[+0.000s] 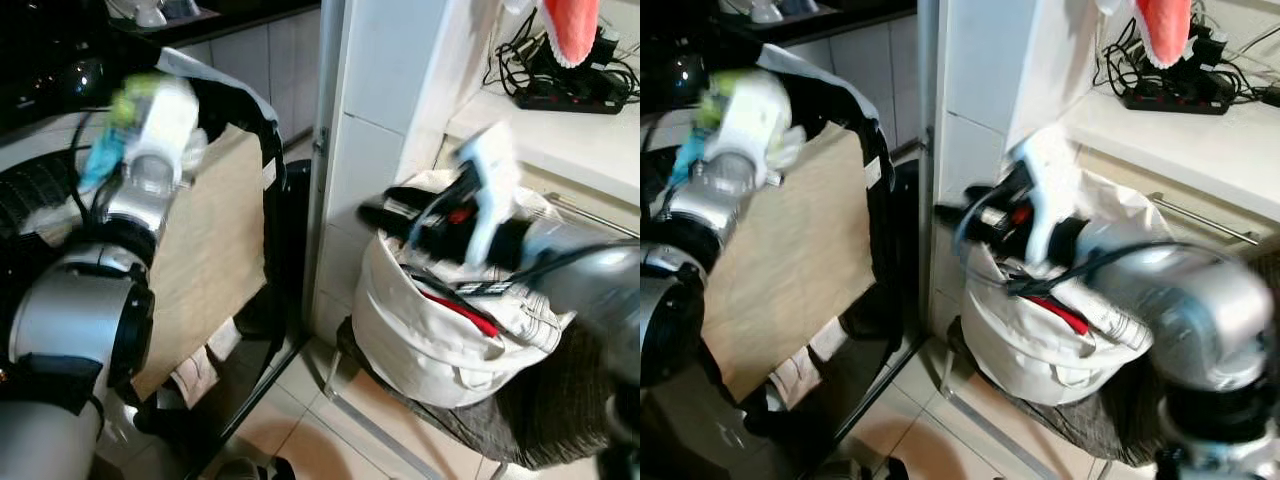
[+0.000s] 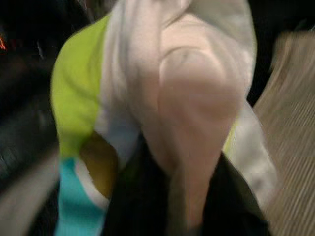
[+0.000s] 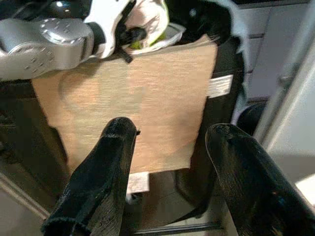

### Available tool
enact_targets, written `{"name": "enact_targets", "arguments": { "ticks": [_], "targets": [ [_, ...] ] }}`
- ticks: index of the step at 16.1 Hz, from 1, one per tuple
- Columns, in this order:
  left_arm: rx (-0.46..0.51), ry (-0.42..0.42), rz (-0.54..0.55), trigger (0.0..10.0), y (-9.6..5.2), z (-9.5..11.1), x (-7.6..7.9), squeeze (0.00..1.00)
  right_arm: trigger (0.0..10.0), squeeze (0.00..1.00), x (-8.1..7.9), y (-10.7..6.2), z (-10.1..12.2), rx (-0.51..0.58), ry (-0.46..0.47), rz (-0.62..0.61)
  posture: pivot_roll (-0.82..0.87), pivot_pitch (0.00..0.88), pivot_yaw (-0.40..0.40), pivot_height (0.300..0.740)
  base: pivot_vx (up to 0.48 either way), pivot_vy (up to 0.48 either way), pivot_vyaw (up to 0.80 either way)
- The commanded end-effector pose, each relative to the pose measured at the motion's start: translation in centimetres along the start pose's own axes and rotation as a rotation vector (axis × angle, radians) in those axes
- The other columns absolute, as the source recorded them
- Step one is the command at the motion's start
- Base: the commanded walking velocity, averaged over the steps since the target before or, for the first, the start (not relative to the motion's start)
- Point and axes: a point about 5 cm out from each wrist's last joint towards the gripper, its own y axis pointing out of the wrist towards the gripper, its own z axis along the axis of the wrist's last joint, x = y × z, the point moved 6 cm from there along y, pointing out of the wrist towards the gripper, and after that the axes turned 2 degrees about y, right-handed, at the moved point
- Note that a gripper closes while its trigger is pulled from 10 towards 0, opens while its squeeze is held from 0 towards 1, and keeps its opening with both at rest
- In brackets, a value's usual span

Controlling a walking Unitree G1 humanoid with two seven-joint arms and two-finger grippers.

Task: Clothes washing

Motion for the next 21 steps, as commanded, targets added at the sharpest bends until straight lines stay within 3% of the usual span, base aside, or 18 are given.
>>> {"name": "enact_targets", "arguments": {
  "ticks": [1,7,10,12,14,15,16,17,18,19,20,21],
  "targets": [
    [0.001,-0.033,0.016,10.0,0.1,0.8,-0.8,1.0,10.0,0.0,-0.2,-0.3,0.8,0.03,-0.038,-0.012,-0.08,0.0,0.001,0.74,0.0,0.0,0.0],
    [0.047,-0.29,0.062,10.0,0.1,3.4,-3.6,1.0,10.0,0.0,0.4,-0.5,2.1,0.09,-0.043,-0.05,-0.07,0.0,-0.006,0.74,0.0,0.0,0.0],
    [0.069,-0.185,0.079,10.0,0.1,4.0,-4.1,1.0,10.0,0.0,1.7,-0.6,2.5,0.093,-0.042,-0.11,-0.06,0.0,-0.011,0.74,0.0,0.0,0.0],
    [0.073,-0.187,0.08,10.0,0.1,4.2,-4.2,1.0,10.0,0.0,2.6,-0.7,2.3,0.08,-0.036,-0.151,-0.06,0.0,-0.011,0.74,0.0,0.0,0.0],
    [0.105,-0.13,0.105,10.0,0.0,4.8,-4.8,1.0,10.0,0.0,3.8,-0.9,2.3,0.087,-0.031,-0.217,-0.06,0.0,-0.009,0.74,0.0,0.0,0.0],
    [0.176,-0.117,0.142,10.0,-0.2,6.2,-5.5,0.0,10.0,0.0,5.6,-1.5,2.6,0.102,-0.031,-0.317,-0.07,0.0,-0.003,0.74,0.0,0.0,0.0],
    [0.306,-0.167,0.119,10.0,-0.8,9.1,-5.3,0.0,10.0,0.0,8.6,-2.8,2.6,0.084,-0.059,-0.488,-0.07,0.0,0.004,0.74,0.0,0.0,0.0],
    [0.359,-0.221,0.041,10.0,-1.0,10.2,-4.1,0.0,10.0,0.0,9.4,-3.3,2.4,0.065,-0.066,-0.522,-0.07,0.0,0.006,0.74,0.0,0.0,0.0],
    [0.519,-0.375,-0.387,10.0,-2.9,12.8,2.2,0.0,10.0,1.0,10.6,-4.6,0.5,-0.06,-0.03,-0.547,-0.07,0.0,0.005,0.74,0.0,0.0,0.0],
    [0.558,-0.412,-0.511,10.0,-3.7,13.3,3.8,0.0,10.0,1.0,10.9,-5.0,-0.2,-0.107,-0.024,-0.551,-0.07,0.0,0.005,0.74,0.0,0.0,0.0],
    [0.668,-0.385,-0.862,10.0,-7.6,12.8,8.3,0.0,10.0,1.0,11.6,-6.5,-2.7,-0.264,-0.069,-0.565,-0.07,0.0,0.001,0.74,0.0,0.0,0.0],
    [0.682,-0.37,-0.954,10.0,-8.9,12.0,9.7,0.0,10.0,1.0,12.1,-7.0,-3.1,-0.28,-0.069,-0.582,-0.07,0.0,0.0,0.74,0.0,0.0,0.0]
  ]
}}
